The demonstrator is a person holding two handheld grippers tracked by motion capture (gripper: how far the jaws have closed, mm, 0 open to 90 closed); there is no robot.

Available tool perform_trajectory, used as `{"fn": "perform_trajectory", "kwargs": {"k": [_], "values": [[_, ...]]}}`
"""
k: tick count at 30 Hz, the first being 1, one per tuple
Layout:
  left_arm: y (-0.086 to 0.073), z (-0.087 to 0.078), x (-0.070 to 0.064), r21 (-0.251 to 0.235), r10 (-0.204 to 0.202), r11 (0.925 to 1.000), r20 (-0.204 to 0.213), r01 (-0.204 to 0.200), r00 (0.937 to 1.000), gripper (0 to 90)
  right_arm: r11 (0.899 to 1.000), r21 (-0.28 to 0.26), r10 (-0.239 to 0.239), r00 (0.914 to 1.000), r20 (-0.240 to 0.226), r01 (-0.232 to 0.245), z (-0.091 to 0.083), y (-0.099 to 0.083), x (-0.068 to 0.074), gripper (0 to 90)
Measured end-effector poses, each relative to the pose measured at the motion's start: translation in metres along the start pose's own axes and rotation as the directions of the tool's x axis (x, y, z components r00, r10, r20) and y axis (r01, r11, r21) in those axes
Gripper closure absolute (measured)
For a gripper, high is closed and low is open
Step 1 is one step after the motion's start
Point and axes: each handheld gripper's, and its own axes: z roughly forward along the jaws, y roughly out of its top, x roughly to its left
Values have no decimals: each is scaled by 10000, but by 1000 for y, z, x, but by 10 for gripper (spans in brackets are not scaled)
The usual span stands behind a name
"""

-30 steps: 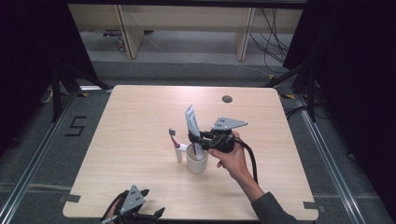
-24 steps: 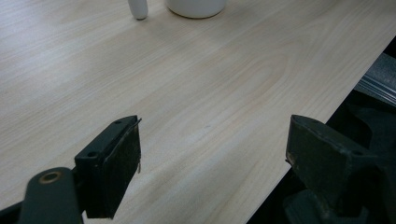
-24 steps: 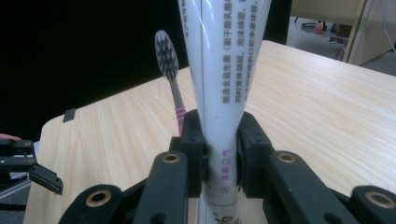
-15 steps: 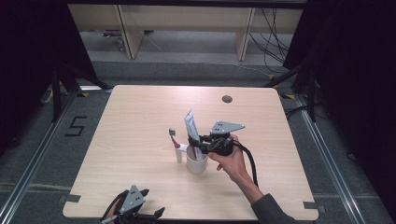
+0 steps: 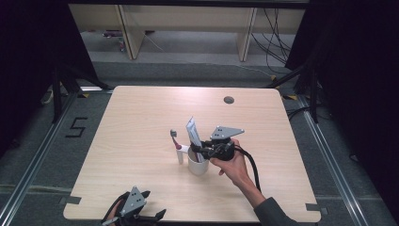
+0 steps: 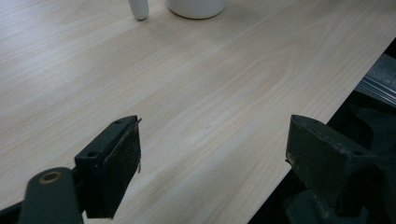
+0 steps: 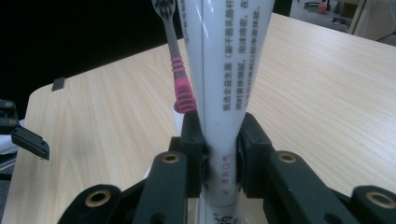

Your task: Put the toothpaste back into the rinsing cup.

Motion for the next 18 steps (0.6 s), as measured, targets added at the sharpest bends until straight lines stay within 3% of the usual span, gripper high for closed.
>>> {"fn": "perform_trajectory", "kwargs": {"k": [2, 3, 4, 7, 8, 10, 11, 18], "values": [[0, 1, -1, -150, -98, 9998, 18, 98, 10000, 179, 9999, 64, -80, 10000, -43, 80, 1, -1, 0, 753], [0, 0, 0, -72, 2, 10000, -31, -2, 10000, 179, 9998, 79, -174, 9997, 194, 173, 0, -1, 1, 753], [0, 1, 0, -86, -37, 10000, -9, 36, 10000, 179, 9998, 209, -54, 9999, 102, 51, 0, -1, 2, 753], [0, 1, 0, -75, -15, 10000, 15, 15, 10000, 179, 9993, 197, -330, 9994, -42, 331, 2, -1, 2, 752], [0, 1, 0, -65, 9, 10000, -19, -9, 10000, 179, 9992, 301, -285, 9994, 217, 278, 0, -1, 3, 752], [0, 1, 0, -46, 10, 10000, 11, -10, 10000, 179, 9990, 433, -132, 9998, 171, 125, 1, -2, 6, 752], [0, 0, -1, -69, -52, 10000, 74, 53, 10000, 179, 9985, 369, -409, 9989, 224, 400, 1, -2, 4, 752], [0, 1, -1, -131, -90, 9999, 75, 91, 9999, 179, 9957, 656, -681, 9973, 291, 660, 3, -3, 5, 751]]}}
